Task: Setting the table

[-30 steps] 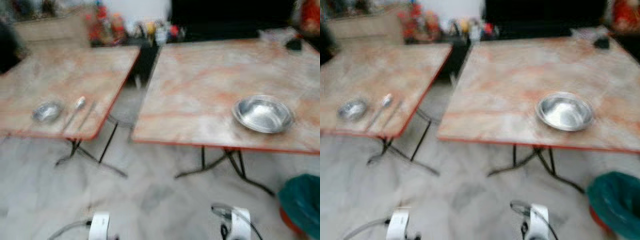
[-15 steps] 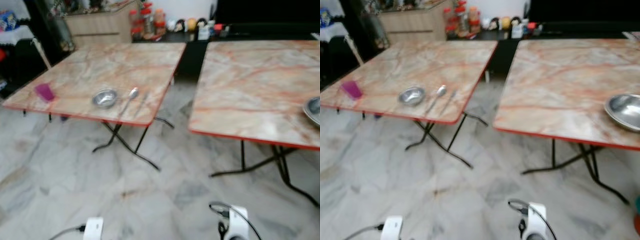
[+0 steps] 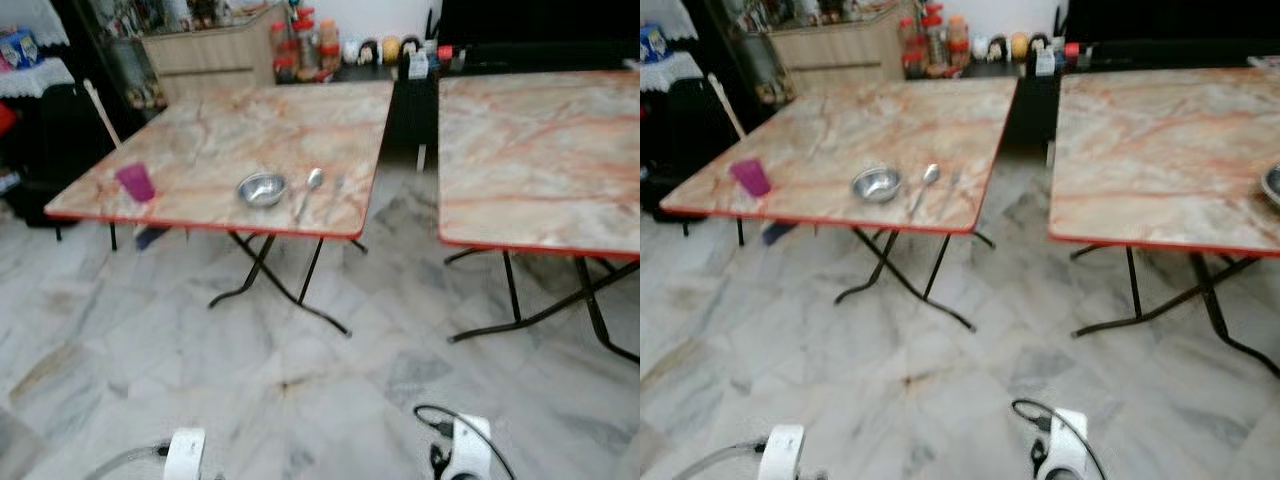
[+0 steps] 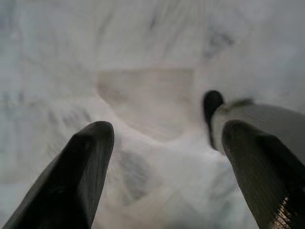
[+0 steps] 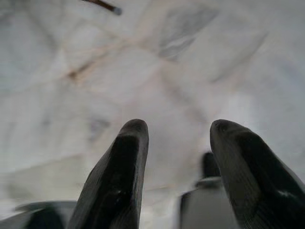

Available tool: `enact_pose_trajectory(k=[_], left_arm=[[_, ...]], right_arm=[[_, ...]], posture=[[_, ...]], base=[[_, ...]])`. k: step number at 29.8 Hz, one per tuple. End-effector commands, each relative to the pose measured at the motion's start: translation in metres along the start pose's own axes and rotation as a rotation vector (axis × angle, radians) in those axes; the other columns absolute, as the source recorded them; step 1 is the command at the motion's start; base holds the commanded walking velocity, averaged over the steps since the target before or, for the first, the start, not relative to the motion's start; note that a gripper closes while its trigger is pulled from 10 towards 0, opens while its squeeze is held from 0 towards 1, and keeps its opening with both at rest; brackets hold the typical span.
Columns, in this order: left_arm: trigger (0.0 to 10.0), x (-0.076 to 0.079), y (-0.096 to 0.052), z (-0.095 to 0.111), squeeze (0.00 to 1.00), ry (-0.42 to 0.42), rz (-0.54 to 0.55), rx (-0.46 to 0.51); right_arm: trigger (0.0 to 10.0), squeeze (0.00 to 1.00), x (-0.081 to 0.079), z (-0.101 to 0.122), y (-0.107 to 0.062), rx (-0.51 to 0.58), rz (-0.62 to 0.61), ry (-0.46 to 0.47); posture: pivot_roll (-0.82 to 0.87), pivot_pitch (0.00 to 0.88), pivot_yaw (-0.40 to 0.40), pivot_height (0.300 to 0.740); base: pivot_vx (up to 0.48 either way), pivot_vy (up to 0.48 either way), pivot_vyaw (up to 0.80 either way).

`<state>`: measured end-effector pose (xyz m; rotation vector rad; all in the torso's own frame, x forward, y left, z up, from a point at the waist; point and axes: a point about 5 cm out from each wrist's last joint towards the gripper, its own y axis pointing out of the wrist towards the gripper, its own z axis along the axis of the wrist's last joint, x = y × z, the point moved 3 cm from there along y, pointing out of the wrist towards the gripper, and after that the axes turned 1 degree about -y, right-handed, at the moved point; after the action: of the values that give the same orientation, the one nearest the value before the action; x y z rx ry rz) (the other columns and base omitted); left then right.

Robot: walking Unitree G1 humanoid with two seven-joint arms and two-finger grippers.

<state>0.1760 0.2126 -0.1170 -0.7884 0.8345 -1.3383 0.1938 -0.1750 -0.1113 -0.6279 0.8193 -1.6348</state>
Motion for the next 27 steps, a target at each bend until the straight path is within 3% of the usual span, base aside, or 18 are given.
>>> enact_pose_trajectory(k=[1, 15, 27], left_arm=[[10.0, 0.003, 0.002, 0.016, 0.0, 0.032, -0.012, 0.038], [10.0, 0.011, 0.003, 0.03, 0.0, -0.03, -0.011, 0.093], [10.0, 0.011, 0.003, 0.026, 0.0, -0.05, 0.005, 0.09]], right_arm=[[10.0, 0.0, 0.01, 0.002, 0.0, 0.005, -0.02, -0.018], [10.0, 0.0, 0.009, 0.01, 0.002, 0.023, -0.018, -0.002], [10.0, 0.0, 0.013, 0.012, 0.002, 0.027, -0.028, 0.021]], posture=[[0.0, 0.0, 0.131, 0.74], [0.03, 0.0, 0.103, 0.74], [0.03, 0.0, 0.102, 0.74]], base=[[0.0, 0.379, 0.0], [0.0, 0.047, 0.0], [0.406, 0.0, 0.0]])
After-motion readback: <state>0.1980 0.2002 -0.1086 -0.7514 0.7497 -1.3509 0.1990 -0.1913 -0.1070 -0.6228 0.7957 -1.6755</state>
